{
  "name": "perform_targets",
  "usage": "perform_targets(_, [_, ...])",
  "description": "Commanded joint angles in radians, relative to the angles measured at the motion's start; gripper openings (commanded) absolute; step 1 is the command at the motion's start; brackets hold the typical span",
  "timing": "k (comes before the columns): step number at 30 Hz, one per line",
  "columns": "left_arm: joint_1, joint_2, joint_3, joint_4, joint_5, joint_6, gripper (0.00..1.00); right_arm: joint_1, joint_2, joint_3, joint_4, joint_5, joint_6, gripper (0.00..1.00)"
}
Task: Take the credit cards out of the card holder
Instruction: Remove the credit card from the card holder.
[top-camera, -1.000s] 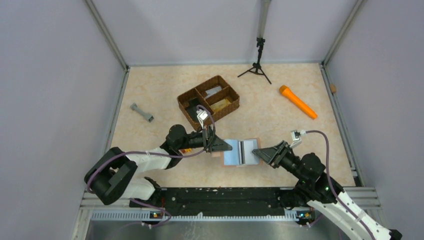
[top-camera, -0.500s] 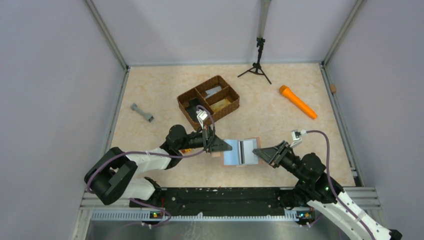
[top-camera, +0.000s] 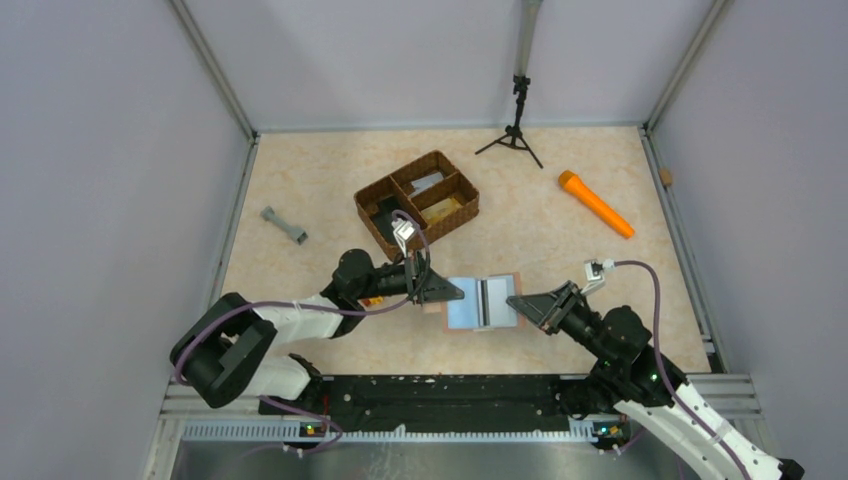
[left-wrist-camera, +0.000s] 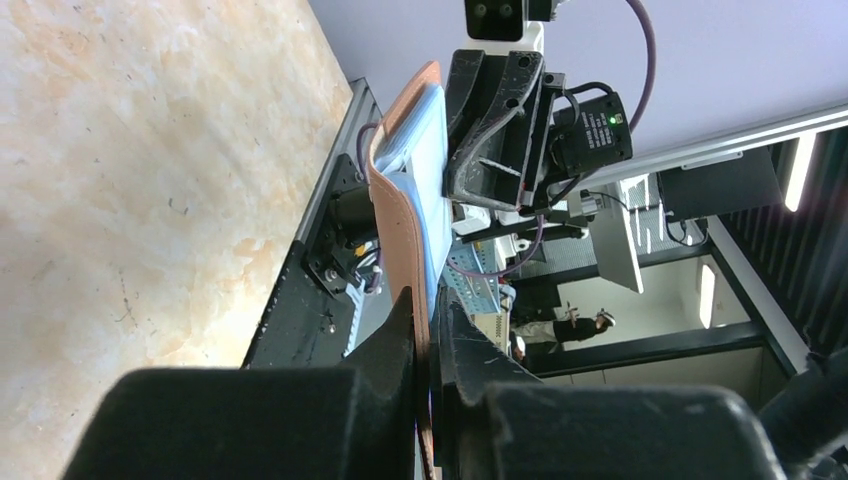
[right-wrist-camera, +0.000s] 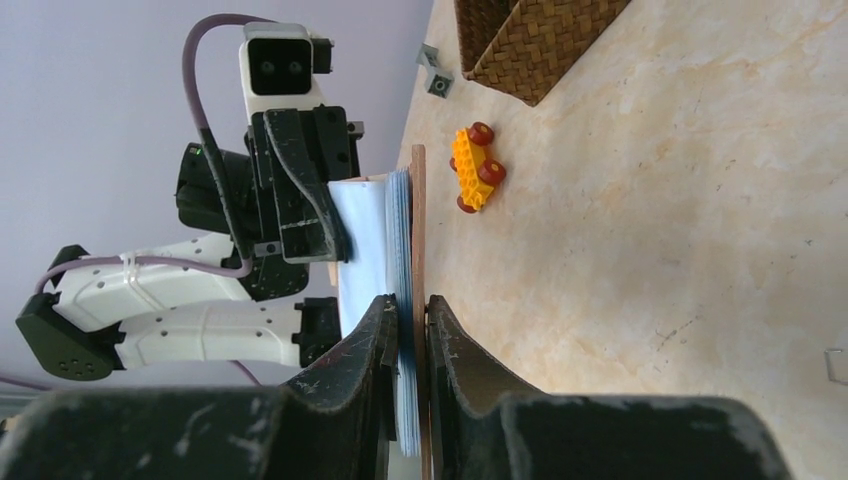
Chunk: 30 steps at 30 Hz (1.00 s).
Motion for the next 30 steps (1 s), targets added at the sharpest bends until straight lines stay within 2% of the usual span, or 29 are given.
perform_targets(1, [0.010,0.016,-0.004,0.041,-0.005,0.038,0.15,-0.005,-0.012,0.057,0.045,0.029,0.000,0.00])
perform_targets(4, [0.020,-0.019,0.004,-0.099,-0.033,0.129,0.35,-0.005,-0.012,0.069,0.034,0.040,0.015,0.00])
perform_targets(5, [0.023,-0.043,0.011,-0.185,-0.056,0.173,0.40,-0.005,-0.013,0.074,0.019,0.048,0.022,0.00])
perform_targets(7, [0.024,-0.122,0.051,-0.475,-0.136,0.301,0.51,-0.005,-0.012,0.086,-0.007,0.064,0.027,0.00])
perform_targets(9, [0.023,-0.199,0.112,-0.758,-0.250,0.423,0.58,-0.005,-0.012,0.094,-0.023,0.076,0.022,0.00])
perform_targets(10, [0.023,-0.237,0.136,-0.846,-0.296,0.465,0.62,-0.005,-0.011,0.098,-0.033,0.086,0.015,0.00])
perform_targets(13, [0.022,-0.346,0.193,-1.064,-0.414,0.549,0.72,-0.005,0.007,0.113,-0.068,0.113,-0.005,0.00])
perform_targets(15, [0.023,-0.393,0.239,-1.158,-0.442,0.575,0.74,-0.005,0.036,0.122,-0.079,0.126,-0.021,0.00])
perform_targets(17, [0.017,-0.421,0.266,-1.197,-0.409,0.569,0.71,-0.005,0.061,0.126,-0.071,0.128,-0.031,0.00])
perform_targets(20, [-0.032,-0.434,0.294,-1.180,-0.359,0.540,0.62,-0.005,0.094,0.124,-0.036,0.124,-0.040,0.00])
perform_targets(23, [-0.104,-0.430,0.342,-1.200,-0.398,0.536,0.55,-0.005,0.122,0.134,-0.023,0.128,-0.054,0.00])
perform_targets(26, [-0.153,-0.422,0.326,-1.061,-0.370,0.506,0.53,-0.005,0.144,0.137,-0.008,0.115,-0.056,0.00])
perform_targets(30, [-0.189,-0.293,0.332,-0.912,-0.281,0.452,0.48,-0.005,0.162,0.128,0.032,0.076,-0.045,0.00])
